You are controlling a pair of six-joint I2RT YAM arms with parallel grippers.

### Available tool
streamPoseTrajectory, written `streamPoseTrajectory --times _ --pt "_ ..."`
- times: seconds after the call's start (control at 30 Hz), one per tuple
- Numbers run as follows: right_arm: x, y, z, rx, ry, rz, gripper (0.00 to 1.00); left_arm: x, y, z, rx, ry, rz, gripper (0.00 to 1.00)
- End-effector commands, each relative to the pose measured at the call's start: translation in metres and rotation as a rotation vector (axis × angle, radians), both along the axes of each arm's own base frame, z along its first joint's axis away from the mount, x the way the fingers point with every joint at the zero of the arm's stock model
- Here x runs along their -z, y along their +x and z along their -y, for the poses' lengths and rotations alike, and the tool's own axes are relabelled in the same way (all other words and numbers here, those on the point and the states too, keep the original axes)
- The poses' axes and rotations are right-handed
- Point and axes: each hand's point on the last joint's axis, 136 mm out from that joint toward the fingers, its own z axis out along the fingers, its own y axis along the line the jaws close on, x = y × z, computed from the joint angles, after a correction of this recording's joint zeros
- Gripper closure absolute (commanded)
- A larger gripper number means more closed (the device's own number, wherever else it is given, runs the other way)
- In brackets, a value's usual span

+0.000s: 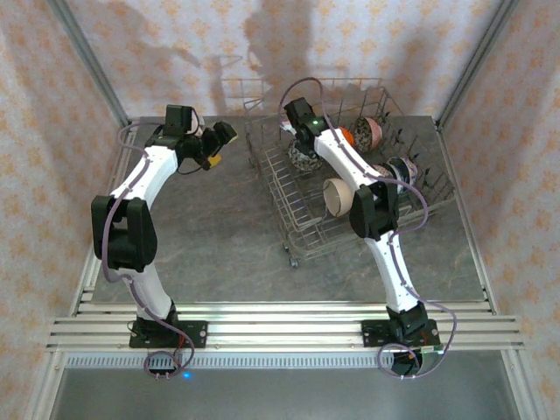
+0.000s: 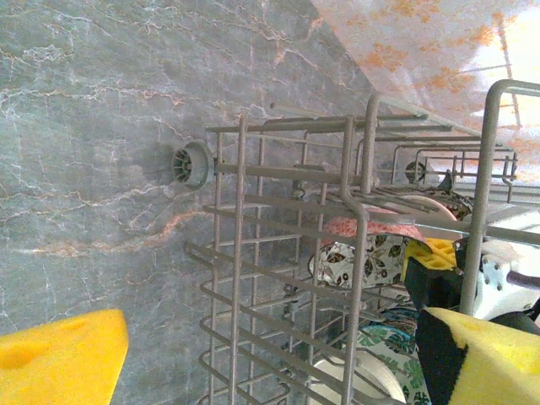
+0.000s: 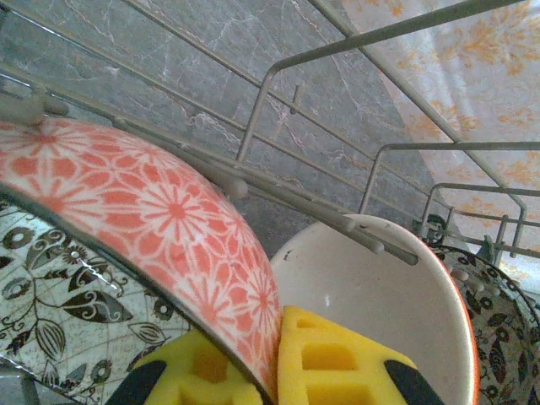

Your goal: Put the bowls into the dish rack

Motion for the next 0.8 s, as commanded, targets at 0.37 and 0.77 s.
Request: streamPoseTrajectory --times 0.37,0.77 --pt "-0.070 -0.013 -0.005 0.048 -0.008 0.180 1.00 -0.008 0.012 0.013 0.028 -0.023 0.034 0.11" --pt "-0.109 -0.023 -0.002 0.114 0.020 0.296 1.00 -0.009 0.012 0.019 0.052 -0.028 0.032 0.11"
